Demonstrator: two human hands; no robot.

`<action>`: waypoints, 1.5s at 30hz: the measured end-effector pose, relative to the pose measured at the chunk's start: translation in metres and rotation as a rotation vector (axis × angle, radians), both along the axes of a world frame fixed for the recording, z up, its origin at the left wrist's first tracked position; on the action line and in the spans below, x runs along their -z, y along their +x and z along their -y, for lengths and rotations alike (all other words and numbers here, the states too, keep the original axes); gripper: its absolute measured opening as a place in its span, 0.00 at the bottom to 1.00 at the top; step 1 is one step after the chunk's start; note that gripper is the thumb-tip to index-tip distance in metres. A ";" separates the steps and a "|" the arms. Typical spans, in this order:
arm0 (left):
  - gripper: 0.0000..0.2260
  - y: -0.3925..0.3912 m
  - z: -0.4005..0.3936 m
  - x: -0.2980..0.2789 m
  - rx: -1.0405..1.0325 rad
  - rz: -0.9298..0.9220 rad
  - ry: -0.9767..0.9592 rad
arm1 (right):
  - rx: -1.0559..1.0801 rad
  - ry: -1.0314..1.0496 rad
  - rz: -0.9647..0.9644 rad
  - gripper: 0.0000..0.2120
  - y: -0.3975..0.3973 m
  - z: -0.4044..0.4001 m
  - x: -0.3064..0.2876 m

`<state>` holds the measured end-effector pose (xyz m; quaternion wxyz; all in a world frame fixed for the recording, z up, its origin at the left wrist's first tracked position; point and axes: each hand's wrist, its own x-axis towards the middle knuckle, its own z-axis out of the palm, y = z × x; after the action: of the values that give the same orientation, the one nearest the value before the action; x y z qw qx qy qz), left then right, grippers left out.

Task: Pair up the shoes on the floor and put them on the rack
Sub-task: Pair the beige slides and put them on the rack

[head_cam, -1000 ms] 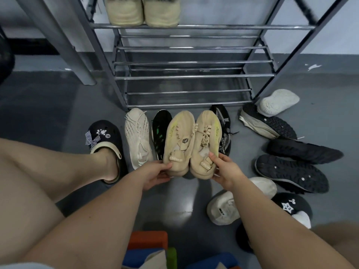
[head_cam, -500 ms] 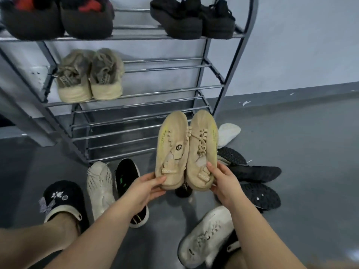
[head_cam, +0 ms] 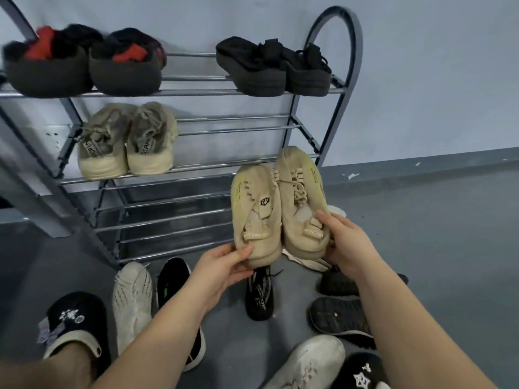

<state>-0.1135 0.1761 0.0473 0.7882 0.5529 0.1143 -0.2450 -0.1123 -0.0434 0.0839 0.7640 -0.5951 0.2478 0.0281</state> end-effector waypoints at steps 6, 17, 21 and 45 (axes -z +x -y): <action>0.11 -0.008 0.016 -0.012 0.005 -0.029 -0.010 | -0.102 -0.046 -0.067 0.06 -0.004 0.025 -0.016; 0.09 -0.025 0.036 -0.033 0.093 0.064 0.018 | -0.137 -0.005 -0.092 0.11 -0.039 0.057 -0.028; 0.08 -0.018 0.038 -0.040 0.088 0.085 0.039 | -0.079 -0.027 -0.071 0.07 -0.034 0.052 -0.032; 0.19 0.163 0.014 -0.069 -0.074 0.100 0.204 | 0.037 -0.060 0.079 0.06 0.172 0.001 -0.042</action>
<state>0.0500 0.1625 0.1160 0.7409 0.6373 0.1194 -0.1751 0.0601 -0.0444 0.1258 0.7555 -0.6135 0.2293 -0.0170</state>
